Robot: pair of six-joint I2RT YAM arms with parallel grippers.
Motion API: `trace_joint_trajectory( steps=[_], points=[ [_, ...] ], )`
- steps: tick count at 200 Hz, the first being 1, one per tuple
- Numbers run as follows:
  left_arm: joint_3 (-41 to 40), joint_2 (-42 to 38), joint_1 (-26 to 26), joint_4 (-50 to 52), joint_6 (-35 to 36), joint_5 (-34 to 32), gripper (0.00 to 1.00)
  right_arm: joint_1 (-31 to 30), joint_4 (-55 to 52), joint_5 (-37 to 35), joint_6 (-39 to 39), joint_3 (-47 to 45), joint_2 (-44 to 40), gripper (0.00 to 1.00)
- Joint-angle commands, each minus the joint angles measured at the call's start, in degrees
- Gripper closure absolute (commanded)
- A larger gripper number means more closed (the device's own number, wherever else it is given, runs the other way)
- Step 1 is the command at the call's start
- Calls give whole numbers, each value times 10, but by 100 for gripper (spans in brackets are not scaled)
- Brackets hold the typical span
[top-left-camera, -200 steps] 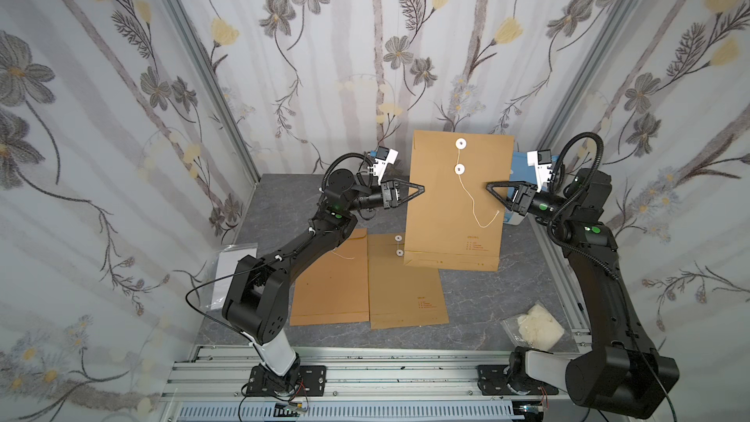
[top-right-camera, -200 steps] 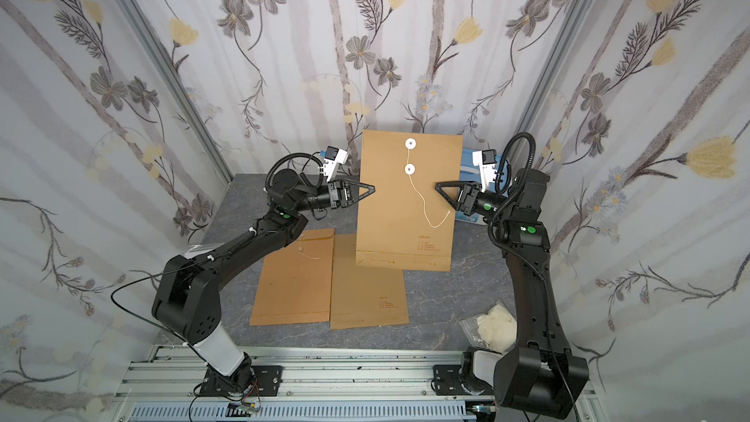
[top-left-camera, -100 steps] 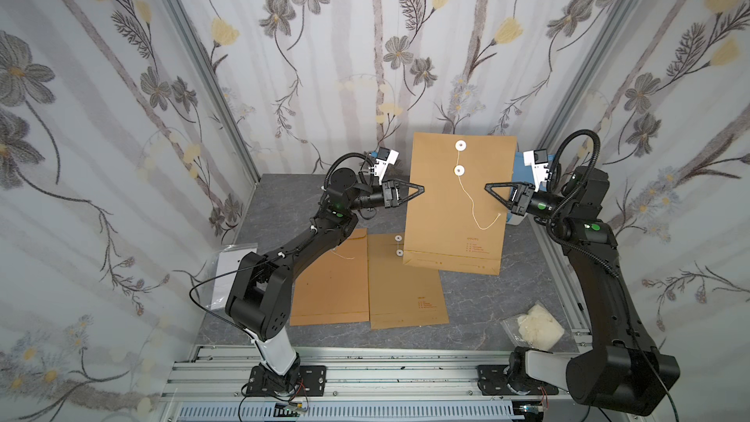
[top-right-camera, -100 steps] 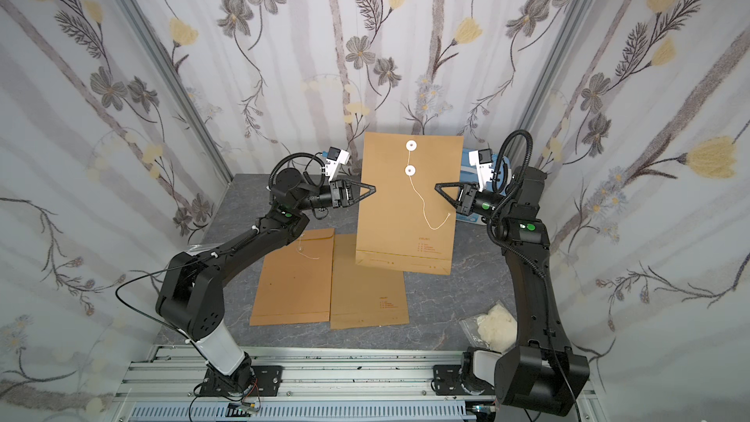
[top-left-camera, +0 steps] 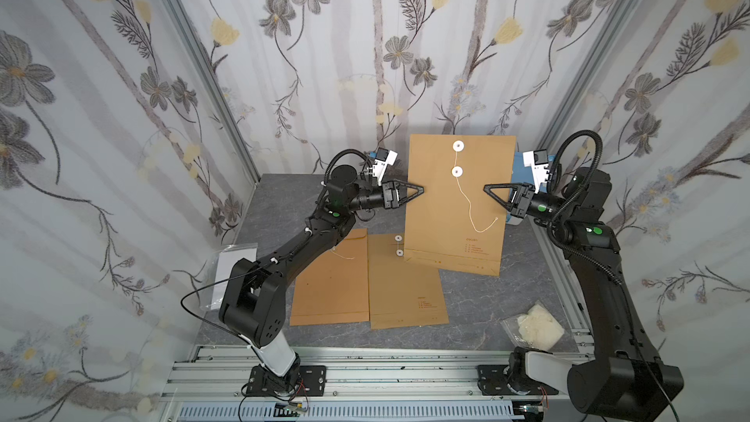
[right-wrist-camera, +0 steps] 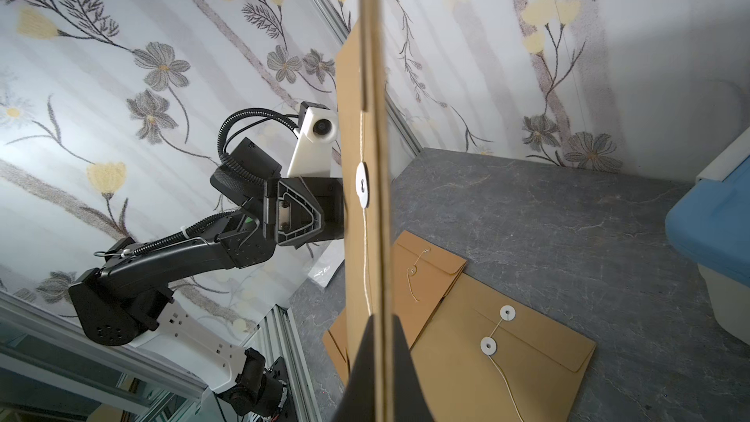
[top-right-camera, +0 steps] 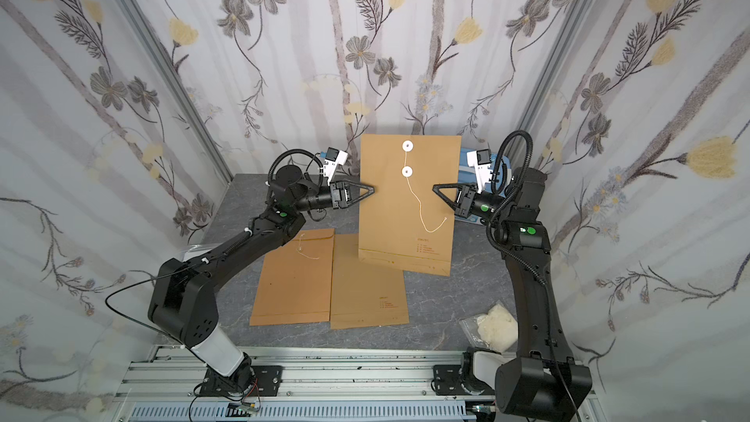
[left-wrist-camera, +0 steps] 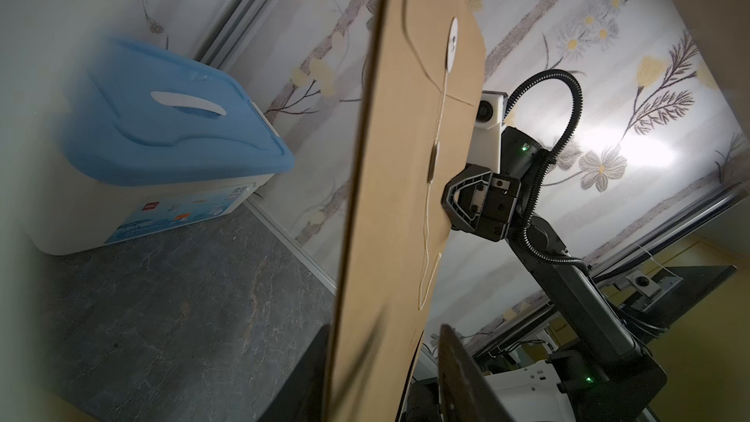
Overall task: Close the mouth of the file bag
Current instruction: Pick up the file bag from the center of the board.
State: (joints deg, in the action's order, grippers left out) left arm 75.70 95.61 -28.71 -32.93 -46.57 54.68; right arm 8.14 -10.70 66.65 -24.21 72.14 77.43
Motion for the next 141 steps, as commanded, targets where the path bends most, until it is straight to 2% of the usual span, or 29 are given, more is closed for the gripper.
trace_joint_trajectory(
  steps=[1,19,34,64,91,141],
  points=[
    [9,-4,1,12,35,-16,54,-7,33,1,-20,2,-11,100],
    [9,-4,2,-5,40,-21,47,-13,43,1,-34,1,-21,100],
    [13,-3,2,-6,56,-17,37,-16,58,1,-50,-3,-32,100],
    [2,8,12,-72,39,-7,33,-21,74,-1,-64,-8,-50,100],
    [8,25,21,-100,35,-13,18,-29,76,1,-70,-9,-54,100],
    [38,52,23,-144,27,9,17,-62,75,-2,-70,-10,-54,100]
  ],
)
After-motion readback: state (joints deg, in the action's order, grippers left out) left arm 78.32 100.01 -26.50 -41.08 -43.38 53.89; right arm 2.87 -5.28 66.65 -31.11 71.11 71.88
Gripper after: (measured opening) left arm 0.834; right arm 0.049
